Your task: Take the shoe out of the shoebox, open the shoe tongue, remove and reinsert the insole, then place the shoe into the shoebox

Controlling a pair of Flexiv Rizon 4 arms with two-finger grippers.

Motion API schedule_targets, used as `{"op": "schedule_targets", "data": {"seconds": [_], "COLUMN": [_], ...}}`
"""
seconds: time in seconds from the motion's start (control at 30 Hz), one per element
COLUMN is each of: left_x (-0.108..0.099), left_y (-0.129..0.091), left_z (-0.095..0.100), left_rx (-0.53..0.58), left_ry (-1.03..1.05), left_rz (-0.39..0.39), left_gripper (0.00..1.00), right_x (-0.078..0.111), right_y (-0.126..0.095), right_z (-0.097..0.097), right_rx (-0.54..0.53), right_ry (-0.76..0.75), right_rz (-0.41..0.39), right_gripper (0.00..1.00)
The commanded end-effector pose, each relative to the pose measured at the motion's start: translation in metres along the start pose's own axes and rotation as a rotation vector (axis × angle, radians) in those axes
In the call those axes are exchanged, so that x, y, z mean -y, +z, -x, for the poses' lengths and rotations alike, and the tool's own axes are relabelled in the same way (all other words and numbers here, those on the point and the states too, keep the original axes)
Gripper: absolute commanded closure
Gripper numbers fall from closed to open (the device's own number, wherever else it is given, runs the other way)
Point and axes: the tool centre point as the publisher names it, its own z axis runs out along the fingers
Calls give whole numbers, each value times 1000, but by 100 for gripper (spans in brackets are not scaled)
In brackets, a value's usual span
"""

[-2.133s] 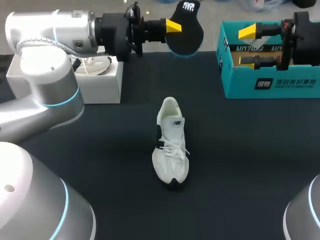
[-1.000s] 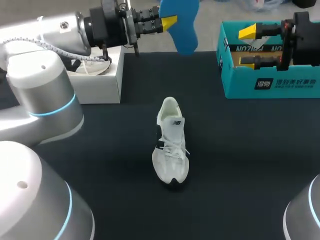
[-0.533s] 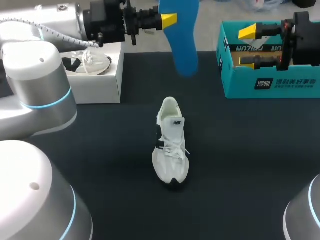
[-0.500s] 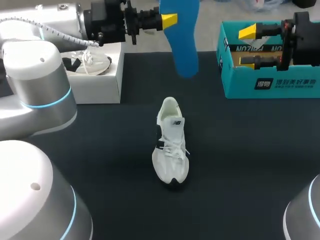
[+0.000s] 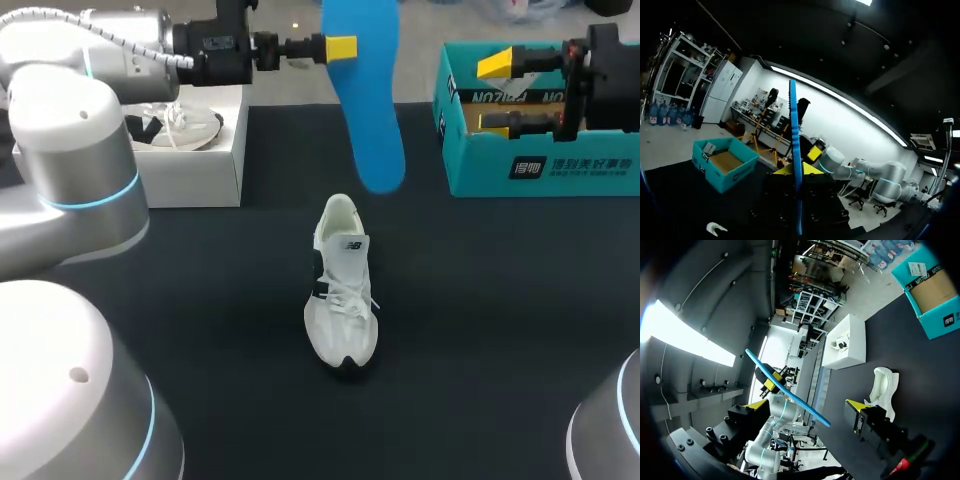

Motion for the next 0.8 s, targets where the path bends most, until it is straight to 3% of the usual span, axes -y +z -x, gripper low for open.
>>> {"op": "schedule_targets", "data": {"seconds": [0.03,0.17,0.2,0.23,0.27,0.3,0.8], "left_x": [4,-12,-13,-16,-19,-20,-22], "left_y": [0,5,5,6,6,6,5], "left_z": [2,7,6,7,7,9,10], "left_rx": [-66,-120,-146,-158,-162,-162,-182], "left_ry": [-662,-1037,-1072,-1162,-1165,-1192,-1228], "left_rz": [38,152,113,157,169,119,132], "left_gripper": [100,100,100,100,100,100,100], "right_x": [0,0,0,0,0,0,0], "right_y": [2,2,2,2,2,2,2], "right_z": [0,0,0,0,0,0,0], "right_rx": [3,3,3,3,3,3,3], "right_ry": [1,1,1,1,1,1,1], "right_rz": [1,1,1,1,1,1,1], "right_gripper": [0,0,0,0,0,0,0]}}
